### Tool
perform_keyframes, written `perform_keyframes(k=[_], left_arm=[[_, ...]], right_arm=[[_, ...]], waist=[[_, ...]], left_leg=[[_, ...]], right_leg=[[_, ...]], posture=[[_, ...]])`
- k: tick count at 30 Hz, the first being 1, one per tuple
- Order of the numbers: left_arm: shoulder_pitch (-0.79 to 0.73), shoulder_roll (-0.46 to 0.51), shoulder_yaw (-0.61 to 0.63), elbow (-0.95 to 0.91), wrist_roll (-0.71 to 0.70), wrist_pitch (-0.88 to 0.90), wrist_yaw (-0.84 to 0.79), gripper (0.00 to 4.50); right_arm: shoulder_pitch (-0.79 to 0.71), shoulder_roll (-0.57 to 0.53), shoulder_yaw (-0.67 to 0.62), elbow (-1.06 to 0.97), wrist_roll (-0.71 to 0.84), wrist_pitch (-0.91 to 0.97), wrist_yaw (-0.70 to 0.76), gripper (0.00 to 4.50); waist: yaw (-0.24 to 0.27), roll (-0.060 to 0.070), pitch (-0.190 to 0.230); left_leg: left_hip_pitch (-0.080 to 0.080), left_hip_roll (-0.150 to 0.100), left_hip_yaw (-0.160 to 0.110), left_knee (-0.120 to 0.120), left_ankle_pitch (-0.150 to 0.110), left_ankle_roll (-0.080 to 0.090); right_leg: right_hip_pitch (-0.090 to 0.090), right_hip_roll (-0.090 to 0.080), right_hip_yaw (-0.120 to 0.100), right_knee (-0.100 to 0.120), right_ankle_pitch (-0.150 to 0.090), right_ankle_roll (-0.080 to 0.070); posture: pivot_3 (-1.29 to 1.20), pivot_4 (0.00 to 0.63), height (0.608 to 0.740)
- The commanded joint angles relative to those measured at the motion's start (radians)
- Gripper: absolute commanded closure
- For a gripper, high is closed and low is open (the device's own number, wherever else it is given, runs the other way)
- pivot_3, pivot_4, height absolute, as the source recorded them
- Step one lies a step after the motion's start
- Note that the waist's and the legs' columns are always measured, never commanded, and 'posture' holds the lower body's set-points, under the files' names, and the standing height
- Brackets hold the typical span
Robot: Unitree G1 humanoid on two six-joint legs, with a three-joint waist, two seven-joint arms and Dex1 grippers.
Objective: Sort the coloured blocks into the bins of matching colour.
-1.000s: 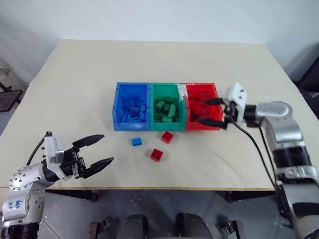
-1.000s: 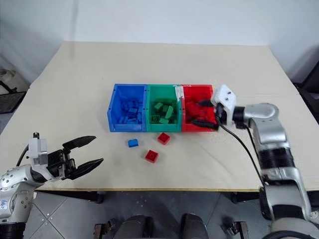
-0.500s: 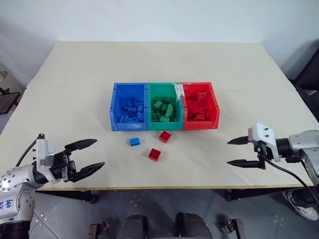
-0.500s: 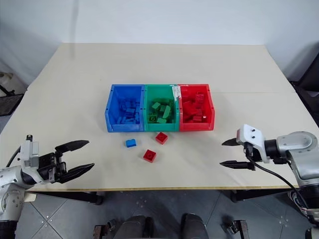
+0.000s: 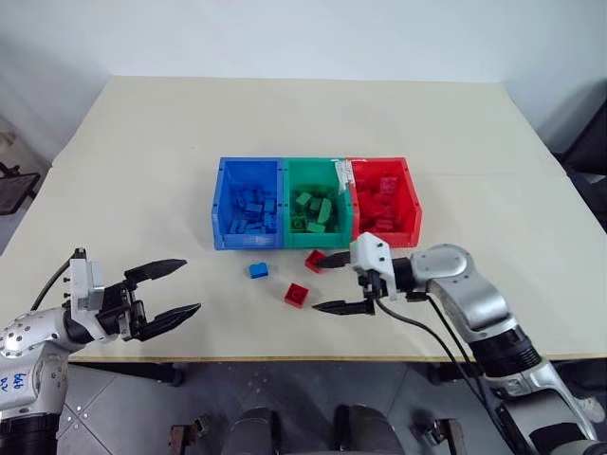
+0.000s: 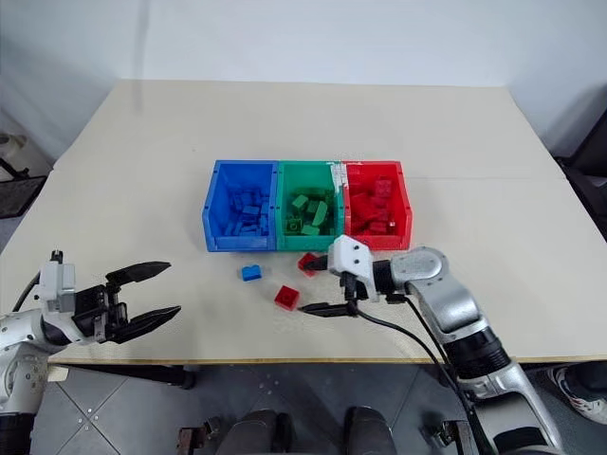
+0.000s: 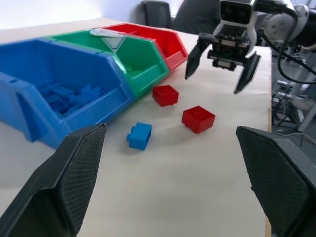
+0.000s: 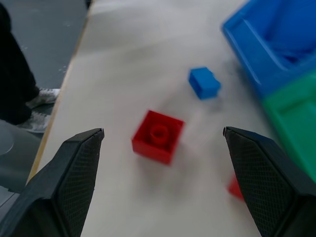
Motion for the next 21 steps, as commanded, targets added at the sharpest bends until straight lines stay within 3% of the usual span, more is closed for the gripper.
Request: perform_keyframes(k=[1,12,15,21], left_arm=[[0.030,-0.004,0.018,-0.071,-0.011,0.003,0.020,0.00],[0.076,-0.017,0.027,-0.136,-0.020,0.012,0.069,0.00],[0.075,-0.019,0.021,-0.139,-0.019,0.011,0.078,0.00],[0.057,-0.023,0.010,-0.133,-0.016,0.011,0.085,0.00]], right_arm=[[-0.025,0.044,0.052,0.051,-0.039,-0.074,0.008,0.45],[-0.094,0.151,0.126,0.267,-0.146,-0.201,-0.020,0.45],[-0.102,0.160,0.116,0.294,-0.155,-0.205,-0.025,1.06],[-0.093,0.152,0.095,0.273,-0.137,-0.200,-0.010,3.19]], waist=[[-0.003,0.000,0.000],[-0.004,0.000,0.000],[-0.004,0.000,0.000],[-0.006,0.000,0.000]], left_leg=[[0.000,0.000,0.000,0.000,0.000,0.000],[0.001,0.001,0.000,0.000,0.000,-0.001],[0.000,0.001,0.000,0.000,0.000,-0.001],[0.001,0.001,0.000,0.000,0.000,-0.001]], right_leg=[[0.000,0.000,0.000,0.000,0.000,0.000],[0.000,0.001,0.000,0.001,0.000,0.000],[0.000,0.001,0.000,0.001,0.000,0.000],[-0.001,0.001,0.000,0.001,0.000,0.000]], posture=[[0.00,0.150,0.740],[0.00,0.150,0.740],[0.00,0.150,0.740],[0.00,0.150,0.740]])
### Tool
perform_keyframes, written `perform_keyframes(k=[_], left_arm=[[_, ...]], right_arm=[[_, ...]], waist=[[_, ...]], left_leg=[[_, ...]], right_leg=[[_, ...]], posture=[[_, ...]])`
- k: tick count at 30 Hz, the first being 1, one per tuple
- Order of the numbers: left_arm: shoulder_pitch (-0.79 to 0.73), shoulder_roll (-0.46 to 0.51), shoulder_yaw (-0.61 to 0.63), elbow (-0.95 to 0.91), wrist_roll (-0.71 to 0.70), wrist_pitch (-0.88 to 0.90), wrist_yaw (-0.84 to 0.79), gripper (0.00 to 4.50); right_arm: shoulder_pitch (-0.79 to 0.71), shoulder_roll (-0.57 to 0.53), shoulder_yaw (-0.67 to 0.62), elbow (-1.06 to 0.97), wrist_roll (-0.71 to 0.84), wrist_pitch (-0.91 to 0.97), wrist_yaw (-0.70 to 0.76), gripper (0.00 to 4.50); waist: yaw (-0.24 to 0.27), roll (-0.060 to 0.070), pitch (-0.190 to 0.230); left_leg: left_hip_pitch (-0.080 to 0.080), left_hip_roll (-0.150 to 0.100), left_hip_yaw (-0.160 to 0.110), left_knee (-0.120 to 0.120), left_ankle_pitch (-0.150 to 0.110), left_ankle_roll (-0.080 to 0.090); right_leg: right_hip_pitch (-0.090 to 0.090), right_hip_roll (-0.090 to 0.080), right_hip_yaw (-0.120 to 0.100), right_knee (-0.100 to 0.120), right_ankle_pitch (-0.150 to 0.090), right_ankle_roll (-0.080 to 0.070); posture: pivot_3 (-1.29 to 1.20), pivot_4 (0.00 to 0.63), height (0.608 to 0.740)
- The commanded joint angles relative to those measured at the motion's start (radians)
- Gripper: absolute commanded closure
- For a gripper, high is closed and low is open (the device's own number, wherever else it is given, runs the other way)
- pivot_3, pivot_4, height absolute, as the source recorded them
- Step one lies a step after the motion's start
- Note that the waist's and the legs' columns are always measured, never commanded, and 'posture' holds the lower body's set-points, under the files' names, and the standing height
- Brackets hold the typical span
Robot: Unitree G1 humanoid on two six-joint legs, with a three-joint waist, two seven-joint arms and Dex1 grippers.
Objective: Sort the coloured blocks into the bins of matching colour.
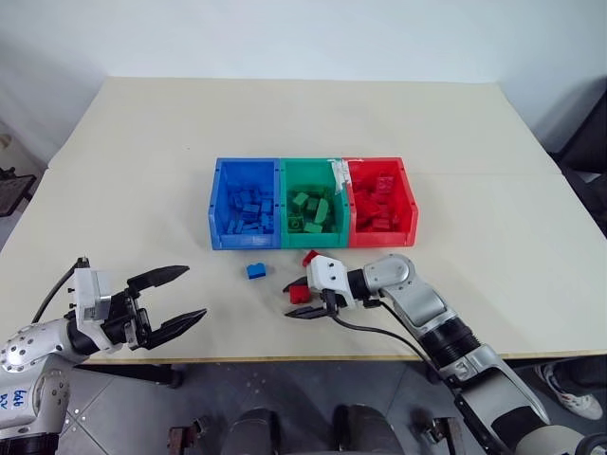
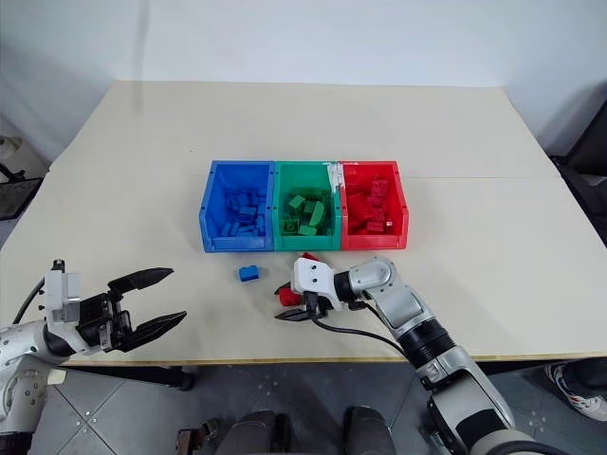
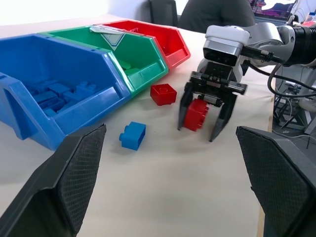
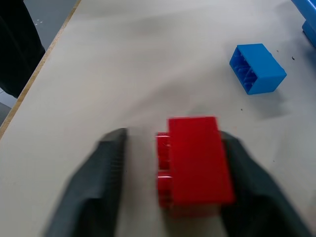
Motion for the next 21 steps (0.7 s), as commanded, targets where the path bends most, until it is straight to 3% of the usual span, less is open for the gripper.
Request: perform_keyframes(k=[1,7,13,20,21], left_arm=[[-0.018,-0.004,0.003,-0.026,-0.010,-0.005,0.006,0.00],[-0.027,-0.008,-0.003,-0.023,-0.008,-0.008,0.003,0.00],[-0.029,-0.003,-0.001,-0.006,-0.010,-0.009,-0.013,0.00],[-0.070,-0.015,-0.029,0.029,0.001,-0.018,-0.021,0.00],[-0.079,-0.018,-0.034,0.035,0.003,-0.020,-0.023,0.00]], right_arm=[[0.001,-0.010,-0.029,-0.043,0.024,0.004,0.011,3.50],[0.039,-0.068,-0.126,-0.213,0.160,0.143,0.045,3.55],[0.024,-0.186,-0.341,-0.272,0.292,0.305,-0.017,3.55],[-0.211,-0.208,-0.500,0.155,0.220,0.167,-0.233,3.55],[-0.240,-0.202,-0.502,0.212,0.208,0.139,-0.250,2.82]], waist=[[0.001,0.000,0.000],[0.002,0.000,0.000],[0.004,0.000,0.000],[-0.001,0.001,0.001],[-0.001,0.001,0.001]], left_leg=[[0.000,0.000,0.000,0.000,0.000,0.000],[0.000,0.000,0.000,0.000,0.000,0.000],[0.000,0.000,-0.001,0.000,0.000,0.000],[0.000,0.000,0.002,-0.001,0.000,0.000],[0.000,0.000,0.003,-0.001,0.000,0.000]], right_leg=[[0.000,0.000,0.000,0.000,0.000,0.000],[0.000,0.000,0.000,0.000,0.000,0.000],[0.001,-0.001,0.000,-0.002,0.000,0.000],[0.000,-0.001,0.000,-0.002,0.000,0.000],[-0.001,-0.001,0.000,-0.002,0.000,0.000]], posture=[[0.00,0.150,0.740],[0.00,0.150,0.740],[0.00,0.150,0.740],[0.00,0.150,0.740],[0.00,0.150,0.740]])
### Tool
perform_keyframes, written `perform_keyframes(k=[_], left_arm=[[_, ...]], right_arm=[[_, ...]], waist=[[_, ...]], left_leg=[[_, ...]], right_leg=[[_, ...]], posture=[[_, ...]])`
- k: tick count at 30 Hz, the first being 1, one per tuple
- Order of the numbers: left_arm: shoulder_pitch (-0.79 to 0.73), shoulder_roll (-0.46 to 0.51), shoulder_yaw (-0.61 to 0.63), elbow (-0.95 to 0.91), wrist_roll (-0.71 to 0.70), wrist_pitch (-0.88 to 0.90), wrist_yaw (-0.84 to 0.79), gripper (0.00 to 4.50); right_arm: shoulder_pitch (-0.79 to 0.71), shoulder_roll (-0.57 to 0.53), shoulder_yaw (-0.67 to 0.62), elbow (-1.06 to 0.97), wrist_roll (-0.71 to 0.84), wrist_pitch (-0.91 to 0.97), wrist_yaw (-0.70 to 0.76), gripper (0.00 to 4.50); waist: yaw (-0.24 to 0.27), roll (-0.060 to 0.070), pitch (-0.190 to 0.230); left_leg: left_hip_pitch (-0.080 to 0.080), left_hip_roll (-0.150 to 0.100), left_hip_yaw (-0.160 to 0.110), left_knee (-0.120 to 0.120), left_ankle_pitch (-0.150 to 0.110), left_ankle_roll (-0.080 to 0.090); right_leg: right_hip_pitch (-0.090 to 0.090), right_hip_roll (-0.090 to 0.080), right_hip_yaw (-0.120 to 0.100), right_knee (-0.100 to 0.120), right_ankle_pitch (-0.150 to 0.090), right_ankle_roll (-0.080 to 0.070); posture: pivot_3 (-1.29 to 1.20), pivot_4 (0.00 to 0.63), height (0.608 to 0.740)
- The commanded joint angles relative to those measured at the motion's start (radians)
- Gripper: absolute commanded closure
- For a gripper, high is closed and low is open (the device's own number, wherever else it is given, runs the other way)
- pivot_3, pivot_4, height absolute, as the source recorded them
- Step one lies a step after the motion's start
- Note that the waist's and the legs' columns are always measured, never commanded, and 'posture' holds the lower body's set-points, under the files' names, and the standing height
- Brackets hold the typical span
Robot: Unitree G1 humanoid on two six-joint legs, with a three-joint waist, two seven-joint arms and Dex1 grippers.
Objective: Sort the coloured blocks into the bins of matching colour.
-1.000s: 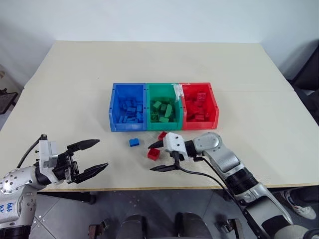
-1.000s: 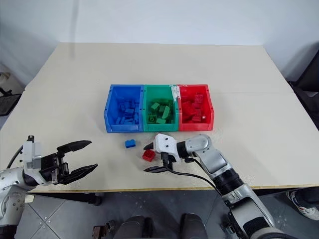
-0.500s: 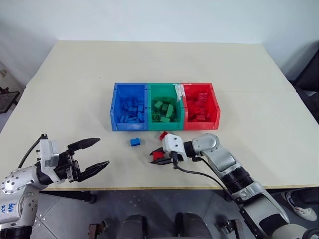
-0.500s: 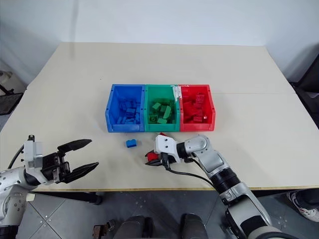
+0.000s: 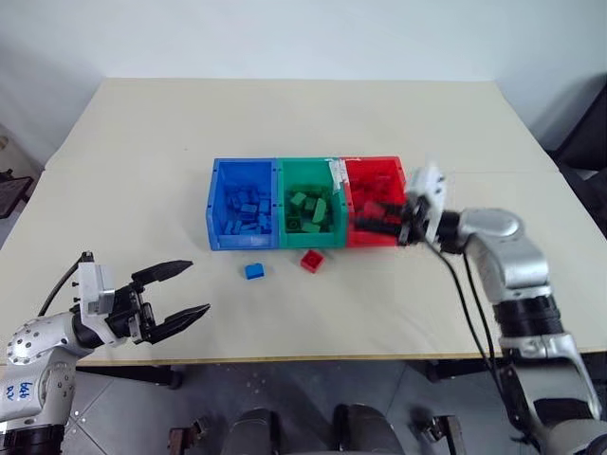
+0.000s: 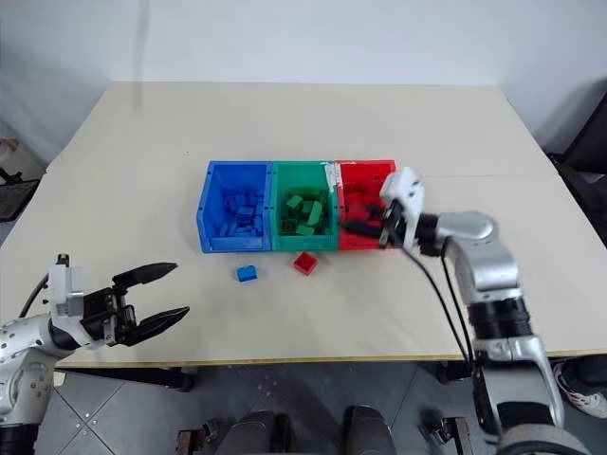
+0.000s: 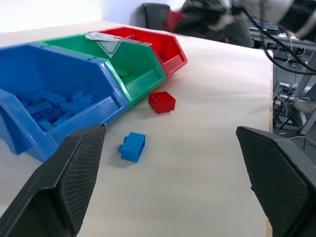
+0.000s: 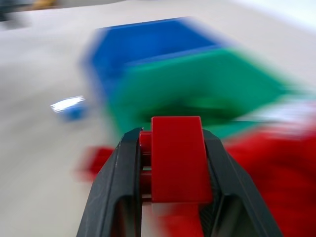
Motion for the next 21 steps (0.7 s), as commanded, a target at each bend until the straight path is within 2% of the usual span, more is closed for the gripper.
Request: perform_keyframes(k=[1,5,8,9,14,17,21], left_arm=[[-0.028,-0.013,-0.015,0.014,0.003,-0.018,-0.011,0.00],[-0.047,-0.015,-0.022,0.034,0.009,-0.027,-0.017,0.00],[-0.053,-0.016,-0.023,0.040,0.010,-0.031,-0.020,0.00],[-0.051,-0.017,-0.024,0.038,0.009,-0.031,-0.019,0.00],[-0.048,-0.022,-0.027,0.033,0.008,-0.032,-0.016,0.00],[-0.054,-0.024,-0.030,0.043,0.011,-0.035,-0.019,0.00],[-0.062,-0.021,-0.033,0.056,0.011,-0.038,-0.029,0.00]], right_arm=[[-0.097,0.013,-0.037,0.184,-0.049,-0.096,-0.093,2.53],[-0.133,0.022,-0.020,0.269,-0.082,-0.175,-0.082,1.20],[-0.116,0.008,-0.025,0.231,-0.063,-0.177,-0.022,0.18],[-0.104,-0.003,-0.026,0.210,-0.056,-0.167,0.002,0.06],[-0.004,-0.084,-0.015,0.064,-0.019,-0.120,0.161,0.06],[0.106,-0.171,0.017,-0.059,-0.006,-0.093,0.290,0.06],[0.218,-0.281,0.057,-0.118,-0.050,-0.112,0.374,0.06]], waist=[[0.000,0.000,0.000],[0.000,0.000,0.000],[0.003,0.001,0.000],[0.003,0.001,0.000],[0.006,0.001,0.000],[0.007,0.001,0.000],[0.005,0.001,0.000]], left_leg=[[0.000,0.000,0.001,0.000,0.000,0.000],[0.000,0.000,0.001,0.000,0.000,0.000],[-0.001,-0.001,0.002,0.000,0.001,0.001],[-0.001,-0.001,0.001,0.000,0.001,0.002],[-0.001,-0.001,0.000,0.001,0.001,0.002],[-0.001,-0.001,-0.001,0.001,0.001,0.002],[0.000,-0.001,0.000,0.000,0.001,0.002]], right_leg=[[0.000,0.000,0.000,0.000,0.000,0.000],[0.000,0.001,-0.001,0.001,0.000,0.000],[0.000,0.002,-0.001,0.001,0.000,0.000],[0.000,0.002,-0.001,0.001,0.000,0.000],[0.001,0.000,-0.001,0.000,0.000,0.000],[0.002,0.000,-0.001,0.000,0.000,0.000],[0.002,0.000,-0.001,-0.002,0.000,0.000]], posture=[[0.00,0.150,0.740],[0.00,0.150,0.740],[0.00,0.150,0.740],[0.00,0.150,0.740],[0.00,0.150,0.740],[0.00,0.150,0.740],[0.00,0.150,0.740]])
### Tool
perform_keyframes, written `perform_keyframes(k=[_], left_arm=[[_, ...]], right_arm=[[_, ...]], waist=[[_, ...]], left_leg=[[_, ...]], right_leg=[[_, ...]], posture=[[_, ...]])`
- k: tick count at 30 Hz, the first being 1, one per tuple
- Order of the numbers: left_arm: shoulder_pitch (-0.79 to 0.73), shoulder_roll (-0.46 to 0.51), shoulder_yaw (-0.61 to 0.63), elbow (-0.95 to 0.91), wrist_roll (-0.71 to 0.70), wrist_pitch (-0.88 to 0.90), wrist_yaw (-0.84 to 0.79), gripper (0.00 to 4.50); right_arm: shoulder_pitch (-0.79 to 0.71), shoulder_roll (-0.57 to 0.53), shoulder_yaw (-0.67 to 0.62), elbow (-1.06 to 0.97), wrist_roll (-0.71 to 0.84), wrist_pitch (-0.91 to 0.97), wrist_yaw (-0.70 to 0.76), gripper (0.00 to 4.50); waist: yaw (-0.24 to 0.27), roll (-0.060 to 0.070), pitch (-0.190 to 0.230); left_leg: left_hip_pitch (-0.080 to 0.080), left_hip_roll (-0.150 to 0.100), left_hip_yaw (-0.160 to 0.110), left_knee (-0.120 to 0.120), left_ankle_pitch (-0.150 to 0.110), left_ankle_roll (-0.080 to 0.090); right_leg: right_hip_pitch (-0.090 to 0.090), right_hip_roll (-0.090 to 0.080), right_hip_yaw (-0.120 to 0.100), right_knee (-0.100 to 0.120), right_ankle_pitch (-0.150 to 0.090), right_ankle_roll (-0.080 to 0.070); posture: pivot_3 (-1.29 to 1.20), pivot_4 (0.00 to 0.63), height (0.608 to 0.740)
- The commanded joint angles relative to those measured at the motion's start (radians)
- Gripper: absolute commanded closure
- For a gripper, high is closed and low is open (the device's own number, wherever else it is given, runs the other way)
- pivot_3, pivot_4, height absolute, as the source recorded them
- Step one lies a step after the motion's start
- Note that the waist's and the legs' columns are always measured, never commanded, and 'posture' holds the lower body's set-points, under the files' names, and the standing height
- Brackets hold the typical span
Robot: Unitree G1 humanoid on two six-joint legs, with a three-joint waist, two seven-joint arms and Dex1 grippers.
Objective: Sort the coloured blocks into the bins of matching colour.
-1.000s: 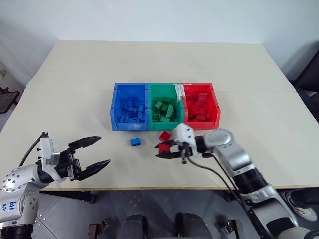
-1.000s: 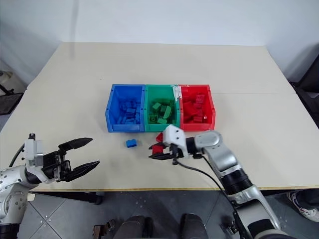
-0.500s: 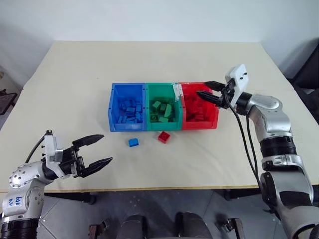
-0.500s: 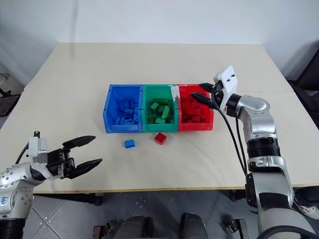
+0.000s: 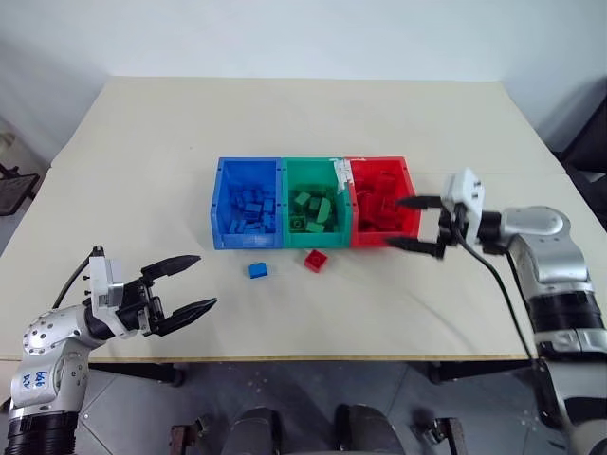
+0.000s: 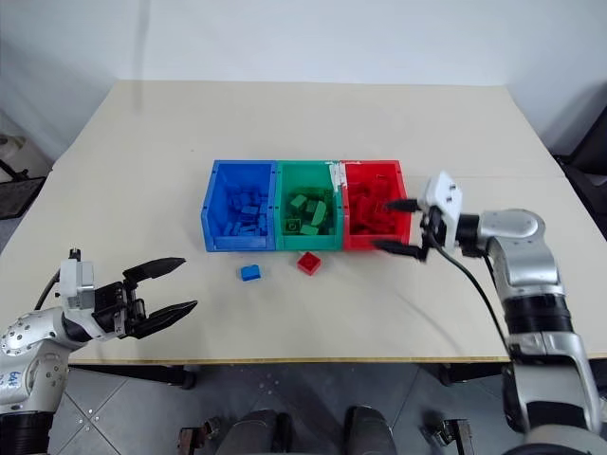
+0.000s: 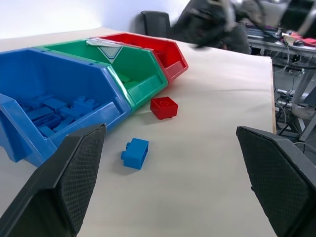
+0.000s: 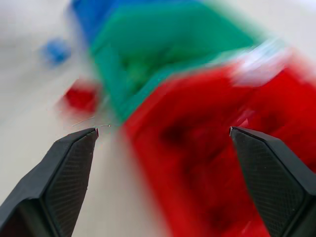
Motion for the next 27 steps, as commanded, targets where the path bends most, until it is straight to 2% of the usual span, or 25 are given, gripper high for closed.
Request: perform_keyframes(k=[1,6,11,19,24,27], left_arm=[[-0.007,0.003,0.004,-0.002,0.000,-0.015,-0.019,0.00],[-0.007,0.017,0.016,0.019,-0.002,-0.017,-0.043,0.00],[-0.013,0.032,0.025,0.036,-0.003,-0.015,-0.064,0.00],[-0.010,0.040,0.027,0.018,-0.006,-0.007,-0.059,0.00],[0.011,0.042,0.033,-0.013,-0.013,0.005,-0.051,0.00],[0.023,0.047,0.046,-0.025,-0.021,0.014,-0.050,0.00]], right_arm=[[0.058,-0.082,0.011,-0.060,-0.019,-0.022,0.070,0.06],[0.146,-0.137,-0.015,-0.098,-0.003,-0.001,0.081,0.06],[0.176,-0.093,-0.016,-0.177,0.017,0.080,-0.009,0.06],[0.193,0.124,0.073,-0.303,-0.008,0.230,-0.239,0.06],[0.153,0.306,0.162,-0.193,-0.074,0.181,-0.354,0.06],[0.125,0.370,0.178,-0.138,-0.085,0.160,-0.382,0.06]], waist=[[0.000,0.000,0.000],[0.000,0.000,0.000],[0.000,0.000,0.000],[0.001,0.000,0.000],[-0.002,0.000,0.000],[-0.003,-0.001,0.000]], left_leg=[[0.000,0.000,0.000,0.000,0.000,0.000],[0.000,0.001,0.001,0.000,0.000,0.000],[0.000,0.001,0.001,0.000,0.000,0.000],[0.000,0.001,0.000,0.000,0.000,-0.001],[0.000,0.001,0.000,0.000,0.000,-0.001],[0.001,0.001,0.000,0.000,0.000,-0.001]], right_leg=[[0.000,0.000,0.000,0.000,0.000,0.000],[0.000,0.000,0.000,-0.001,0.000,0.000],[0.000,0.000,0.000,-0.001,0.000,0.000],[0.000,-0.001,0.000,-0.001,0.000,0.000],[-0.001,0.000,0.000,0.001,0.000,0.000],[-0.001,0.000,0.001,0.001,0.000,0.000]], posture=[[0.00,0.150,0.740],[0.00,0.150,0.740],[0.00,0.150,0.740],[0.00,0.150,0.740],[0.00,0.150,0.740],[0.00,0.150,0.740]])
